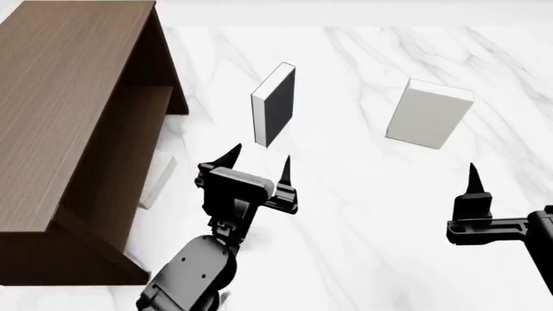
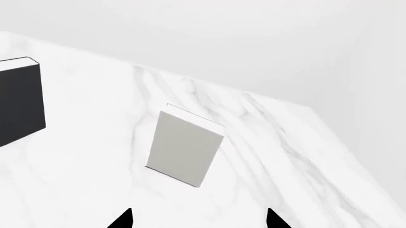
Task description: Pick up the book on the right and place it under the cabinet shelf.
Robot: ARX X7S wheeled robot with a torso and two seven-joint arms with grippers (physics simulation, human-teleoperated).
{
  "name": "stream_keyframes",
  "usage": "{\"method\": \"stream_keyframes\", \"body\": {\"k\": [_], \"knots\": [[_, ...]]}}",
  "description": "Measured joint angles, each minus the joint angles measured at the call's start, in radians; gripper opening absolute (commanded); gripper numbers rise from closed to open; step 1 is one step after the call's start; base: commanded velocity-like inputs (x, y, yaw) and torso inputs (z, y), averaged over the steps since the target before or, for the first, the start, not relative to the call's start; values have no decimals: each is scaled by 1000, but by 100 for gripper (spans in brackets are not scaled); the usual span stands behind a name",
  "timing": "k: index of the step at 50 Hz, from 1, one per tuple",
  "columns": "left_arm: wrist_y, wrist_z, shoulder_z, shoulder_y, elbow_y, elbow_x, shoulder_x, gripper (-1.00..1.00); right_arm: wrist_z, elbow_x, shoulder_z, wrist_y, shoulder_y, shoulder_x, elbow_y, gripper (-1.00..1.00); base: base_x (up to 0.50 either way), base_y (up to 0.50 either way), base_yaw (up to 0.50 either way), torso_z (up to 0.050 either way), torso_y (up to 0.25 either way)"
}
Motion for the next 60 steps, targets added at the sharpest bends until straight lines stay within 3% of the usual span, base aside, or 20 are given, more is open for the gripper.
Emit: {"method": "stream_keyframes", "body": {"k": [30, 60], "knots": [[-380, -254, 2, -86, 720, -105, -255, 100, 3, 2, 17, -5, 5, -41, 2, 100, 0, 0, 0, 0, 0], [-605, -393, -89, -291, 985, -289, -335, 100, 6, 38, 59, 28, 40, -38, -14, 100, 0, 0, 0, 0, 48]]}}
